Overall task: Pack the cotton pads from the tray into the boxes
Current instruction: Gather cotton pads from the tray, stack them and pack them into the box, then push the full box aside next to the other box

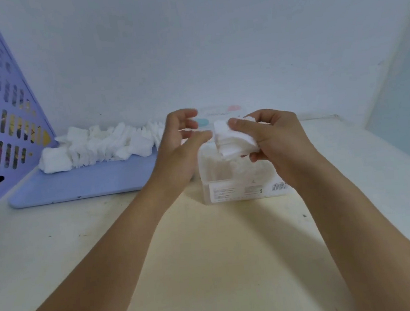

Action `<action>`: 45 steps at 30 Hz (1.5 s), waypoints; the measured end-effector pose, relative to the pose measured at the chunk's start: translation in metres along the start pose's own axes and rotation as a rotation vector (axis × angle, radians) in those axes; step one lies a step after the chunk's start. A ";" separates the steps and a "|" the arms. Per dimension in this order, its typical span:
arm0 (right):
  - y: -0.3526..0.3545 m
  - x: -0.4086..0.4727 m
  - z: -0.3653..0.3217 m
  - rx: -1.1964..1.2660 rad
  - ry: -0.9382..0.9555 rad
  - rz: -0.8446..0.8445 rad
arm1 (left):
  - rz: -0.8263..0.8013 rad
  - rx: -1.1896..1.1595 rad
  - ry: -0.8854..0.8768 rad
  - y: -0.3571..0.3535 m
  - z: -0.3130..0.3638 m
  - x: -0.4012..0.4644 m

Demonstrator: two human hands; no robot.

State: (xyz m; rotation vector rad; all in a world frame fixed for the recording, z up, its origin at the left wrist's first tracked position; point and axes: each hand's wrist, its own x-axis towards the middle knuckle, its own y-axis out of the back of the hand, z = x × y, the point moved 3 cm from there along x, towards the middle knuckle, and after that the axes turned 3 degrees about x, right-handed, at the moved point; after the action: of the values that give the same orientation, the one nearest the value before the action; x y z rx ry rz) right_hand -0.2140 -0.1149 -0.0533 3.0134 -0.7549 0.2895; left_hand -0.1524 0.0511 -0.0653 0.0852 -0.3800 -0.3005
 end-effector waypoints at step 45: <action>0.042 0.036 0.053 -0.837 -0.220 0.062 | -0.262 0.136 0.103 -0.019 -0.064 -0.008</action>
State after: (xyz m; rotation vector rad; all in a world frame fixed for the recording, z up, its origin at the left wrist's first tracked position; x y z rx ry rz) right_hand -0.1935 -0.1718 -0.1002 2.2412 -0.7357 -0.2990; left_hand -0.1406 0.0366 -0.1295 0.2841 -0.2863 -0.5268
